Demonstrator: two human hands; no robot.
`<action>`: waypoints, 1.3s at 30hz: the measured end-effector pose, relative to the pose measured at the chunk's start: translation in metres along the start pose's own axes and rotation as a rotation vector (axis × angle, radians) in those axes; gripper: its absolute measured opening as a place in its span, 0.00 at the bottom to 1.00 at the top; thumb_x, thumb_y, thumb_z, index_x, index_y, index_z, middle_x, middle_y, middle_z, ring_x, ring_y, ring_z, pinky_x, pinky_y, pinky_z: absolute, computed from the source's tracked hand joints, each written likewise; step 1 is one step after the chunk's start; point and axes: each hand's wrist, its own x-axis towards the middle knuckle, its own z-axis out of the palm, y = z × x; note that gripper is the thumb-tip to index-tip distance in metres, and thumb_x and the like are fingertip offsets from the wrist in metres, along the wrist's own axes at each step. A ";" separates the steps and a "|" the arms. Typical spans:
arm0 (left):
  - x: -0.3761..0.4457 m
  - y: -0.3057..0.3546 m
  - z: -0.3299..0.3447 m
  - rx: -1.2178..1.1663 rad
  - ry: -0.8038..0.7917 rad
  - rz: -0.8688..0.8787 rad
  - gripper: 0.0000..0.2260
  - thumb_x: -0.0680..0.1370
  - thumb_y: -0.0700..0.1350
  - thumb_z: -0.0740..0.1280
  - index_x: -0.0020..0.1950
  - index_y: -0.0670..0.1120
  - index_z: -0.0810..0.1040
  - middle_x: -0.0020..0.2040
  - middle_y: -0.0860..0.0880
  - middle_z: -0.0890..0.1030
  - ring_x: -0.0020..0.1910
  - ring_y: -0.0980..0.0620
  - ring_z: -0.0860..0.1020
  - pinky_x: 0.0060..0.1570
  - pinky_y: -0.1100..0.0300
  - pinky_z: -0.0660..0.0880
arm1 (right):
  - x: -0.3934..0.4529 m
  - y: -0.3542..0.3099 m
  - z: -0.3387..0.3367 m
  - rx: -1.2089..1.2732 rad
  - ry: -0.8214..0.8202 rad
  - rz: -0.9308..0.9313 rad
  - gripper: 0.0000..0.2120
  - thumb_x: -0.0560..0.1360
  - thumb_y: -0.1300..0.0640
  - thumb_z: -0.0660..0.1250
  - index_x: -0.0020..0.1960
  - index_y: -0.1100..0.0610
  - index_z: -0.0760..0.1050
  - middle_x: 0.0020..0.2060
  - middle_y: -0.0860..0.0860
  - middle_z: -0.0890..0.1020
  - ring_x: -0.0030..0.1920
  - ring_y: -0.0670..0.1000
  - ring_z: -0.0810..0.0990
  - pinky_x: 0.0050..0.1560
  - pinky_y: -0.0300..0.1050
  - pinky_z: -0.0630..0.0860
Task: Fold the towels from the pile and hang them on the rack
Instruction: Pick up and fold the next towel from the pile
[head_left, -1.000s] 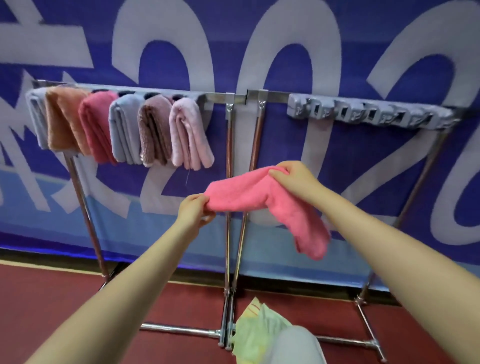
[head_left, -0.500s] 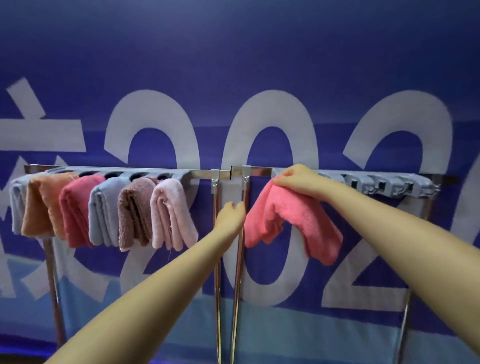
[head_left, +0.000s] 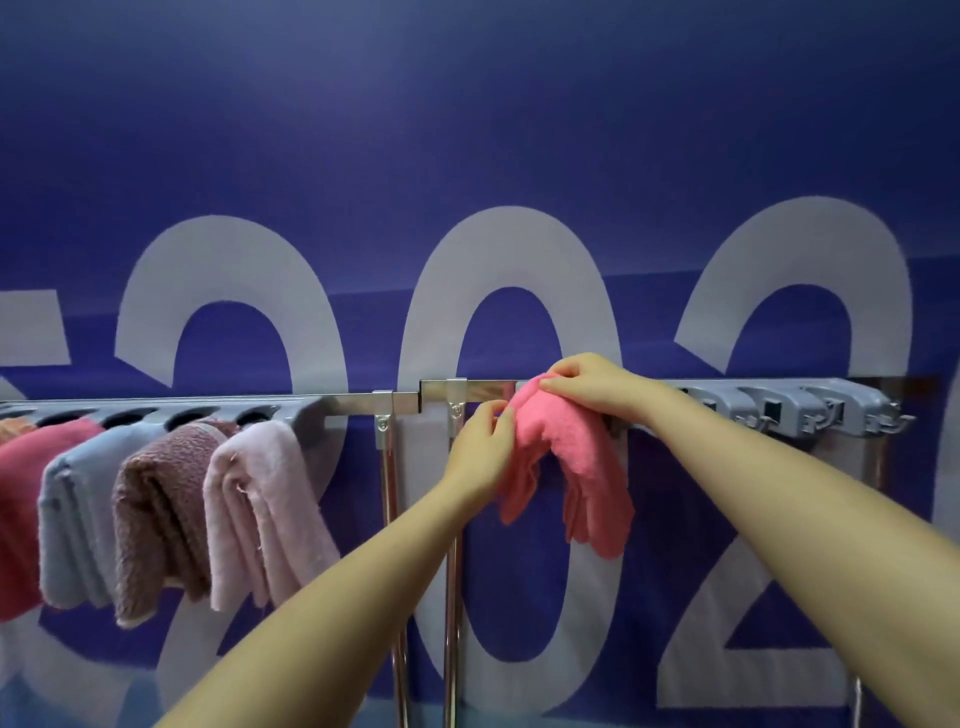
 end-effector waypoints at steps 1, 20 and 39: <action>0.001 -0.004 0.004 0.007 0.003 0.014 0.18 0.82 0.54 0.55 0.67 0.48 0.73 0.60 0.50 0.78 0.57 0.50 0.77 0.59 0.51 0.74 | 0.001 0.005 0.002 0.014 0.018 -0.011 0.12 0.79 0.51 0.63 0.52 0.58 0.80 0.45 0.50 0.80 0.44 0.48 0.77 0.38 0.38 0.70; -0.017 -0.003 0.044 -0.332 0.060 -0.120 0.17 0.82 0.60 0.53 0.68 0.62 0.71 0.64 0.57 0.77 0.62 0.55 0.76 0.66 0.49 0.71 | -0.026 -0.005 0.026 -0.135 0.124 -0.107 0.14 0.79 0.56 0.58 0.51 0.54 0.83 0.49 0.50 0.83 0.51 0.51 0.79 0.54 0.47 0.74; -0.136 0.019 0.003 -0.147 0.071 -0.230 0.14 0.79 0.44 0.53 0.50 0.42 0.78 0.48 0.43 0.82 0.47 0.43 0.79 0.48 0.50 0.76 | -0.207 0.002 0.091 0.384 0.451 0.156 0.08 0.77 0.62 0.61 0.44 0.54 0.78 0.41 0.48 0.81 0.43 0.48 0.78 0.44 0.40 0.72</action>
